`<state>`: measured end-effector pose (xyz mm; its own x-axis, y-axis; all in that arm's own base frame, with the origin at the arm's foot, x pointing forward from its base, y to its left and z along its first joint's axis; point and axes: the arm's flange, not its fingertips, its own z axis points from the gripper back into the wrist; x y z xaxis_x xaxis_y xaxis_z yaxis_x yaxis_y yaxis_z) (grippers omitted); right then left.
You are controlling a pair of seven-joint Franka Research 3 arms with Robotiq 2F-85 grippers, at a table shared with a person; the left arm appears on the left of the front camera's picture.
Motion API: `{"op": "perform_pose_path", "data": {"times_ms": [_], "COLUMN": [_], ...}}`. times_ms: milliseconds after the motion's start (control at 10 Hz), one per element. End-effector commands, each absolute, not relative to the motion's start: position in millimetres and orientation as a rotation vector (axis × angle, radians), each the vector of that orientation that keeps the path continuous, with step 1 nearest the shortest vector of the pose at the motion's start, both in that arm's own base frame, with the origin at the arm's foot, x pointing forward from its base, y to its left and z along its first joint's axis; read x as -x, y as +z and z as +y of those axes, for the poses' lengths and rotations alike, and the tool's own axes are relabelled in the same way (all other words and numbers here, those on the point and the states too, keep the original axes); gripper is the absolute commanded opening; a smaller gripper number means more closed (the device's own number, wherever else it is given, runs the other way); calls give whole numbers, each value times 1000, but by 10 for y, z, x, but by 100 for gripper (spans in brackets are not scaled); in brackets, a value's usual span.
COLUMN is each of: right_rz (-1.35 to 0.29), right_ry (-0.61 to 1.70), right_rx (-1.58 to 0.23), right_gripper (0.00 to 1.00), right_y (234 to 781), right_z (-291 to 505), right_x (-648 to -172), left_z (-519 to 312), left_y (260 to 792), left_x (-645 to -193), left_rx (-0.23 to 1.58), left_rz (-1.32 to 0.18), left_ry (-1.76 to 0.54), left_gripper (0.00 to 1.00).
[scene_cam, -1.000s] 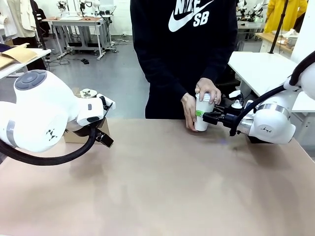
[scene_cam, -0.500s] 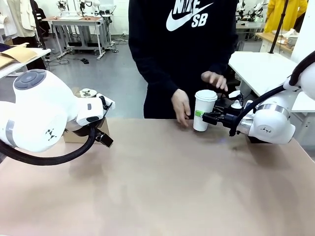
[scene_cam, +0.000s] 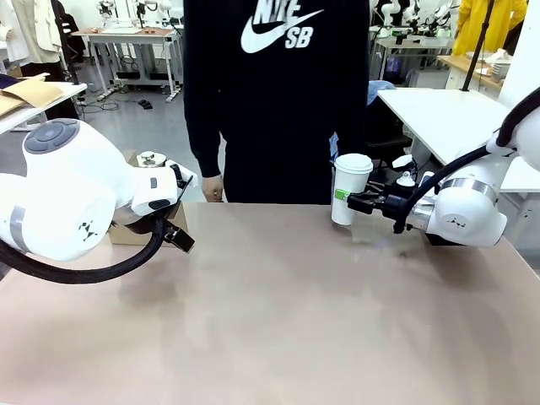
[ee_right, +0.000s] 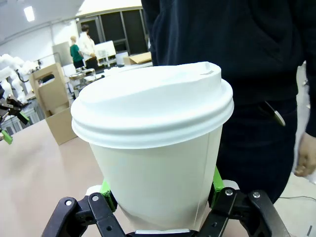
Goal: Pour a drink into a cup and package it in a carrier.
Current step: When a person places the Paper Cup Lid on the 600 ml Paper Cup , lift the 600 ml Paper Cup.
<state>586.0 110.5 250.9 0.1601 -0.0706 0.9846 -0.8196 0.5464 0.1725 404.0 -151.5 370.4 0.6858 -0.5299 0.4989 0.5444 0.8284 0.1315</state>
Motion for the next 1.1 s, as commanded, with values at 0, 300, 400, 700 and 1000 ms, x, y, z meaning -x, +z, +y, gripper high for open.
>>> {"op": "perform_pose_path", "data": {"times_ms": [0, 300, 400, 700, 1000], "right_rz": [-1324, -1324, -1324, -1324, -1325], "right_ry": [637, 637, 637, 637, 702], "right_rx": [-869, -869, -869, -869, -879], "right_gripper": [80, 80, 80, 80, 80], "right_y": [2555, 2555, 2555, 2555, 2947], "right_z": [1126, 1126, 1126, 1126, 1025], "right_x": [-5862, -5862, -5862, -5862, -5760], "left_z": [-1514, -1514, -1514, -1514, -1514], "left_y": [3704, 3704, 3704, 3704, 3704], "left_x": [-4038, -4038, -4038, -4038, -4038], "left_rx": [29, 29, 29, 29, 29], "left_rz": [-550, -550, -550, -550, -550], "left_ry": [-602, -602, -602, -602, -602], "left_gripper": [100, 100, 100, 100, 100]}}
